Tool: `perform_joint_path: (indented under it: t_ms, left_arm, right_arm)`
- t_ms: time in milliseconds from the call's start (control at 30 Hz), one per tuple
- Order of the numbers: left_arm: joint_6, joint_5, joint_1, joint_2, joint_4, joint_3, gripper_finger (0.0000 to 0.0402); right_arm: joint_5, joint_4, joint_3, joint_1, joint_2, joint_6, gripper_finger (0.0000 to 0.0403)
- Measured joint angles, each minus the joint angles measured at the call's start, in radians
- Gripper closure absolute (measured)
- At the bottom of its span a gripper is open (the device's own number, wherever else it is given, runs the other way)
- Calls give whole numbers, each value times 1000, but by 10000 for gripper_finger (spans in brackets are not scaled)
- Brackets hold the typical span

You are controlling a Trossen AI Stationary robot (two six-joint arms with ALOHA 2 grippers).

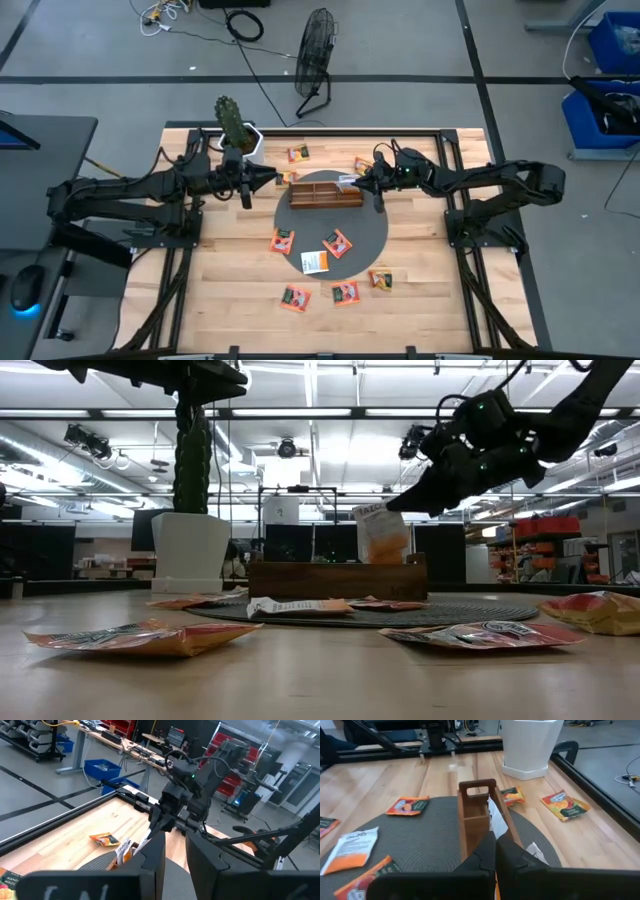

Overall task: Pick & Place Tea
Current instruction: Put the white tea bag into the right section of the wooden organizer

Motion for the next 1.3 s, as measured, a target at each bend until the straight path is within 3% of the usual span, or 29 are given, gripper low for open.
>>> perform_joint_path:
  t_ms: [400, 700, 1300]
  left_arm:
    - [-8, 0, 0, 0, 16, 0, 323]
    - [-10, 0, 0, 0, 20, 0, 323]
    - [-10, 0, 0, 1, 21, 0, 323]
  right_arm:
    - [11, 68, 0, -14, 121, 2, 403]
    - [127, 47, 0, -14, 120, 5, 371]
    - [126, -23, 0, -14, 84, 55, 335]
